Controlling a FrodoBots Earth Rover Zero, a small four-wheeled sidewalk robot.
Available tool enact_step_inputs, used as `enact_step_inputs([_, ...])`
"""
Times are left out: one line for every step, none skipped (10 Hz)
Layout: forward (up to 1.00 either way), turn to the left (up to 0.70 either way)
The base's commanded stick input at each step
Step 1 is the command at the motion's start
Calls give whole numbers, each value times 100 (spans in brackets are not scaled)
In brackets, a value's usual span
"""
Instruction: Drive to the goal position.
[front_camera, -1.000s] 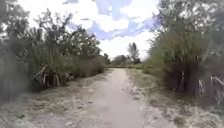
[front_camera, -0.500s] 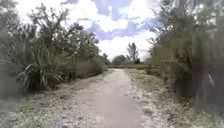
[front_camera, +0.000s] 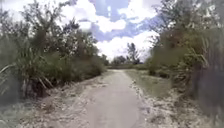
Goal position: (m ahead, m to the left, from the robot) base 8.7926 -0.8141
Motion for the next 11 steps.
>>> enact_step_inputs([85, 0])
enact_step_inputs([85, 0])
enact_step_inputs([85, 0])
enact_step_inputs([85, 0])
enact_step_inputs([85, 0])
enact_step_inputs([85, 0])
enact_step_inputs([85, 0])
enact_step_inputs([85, 0])
enact_step_inputs([85, 0])
enact_step_inputs([85, -5])
enact_step_inputs([85, -18])
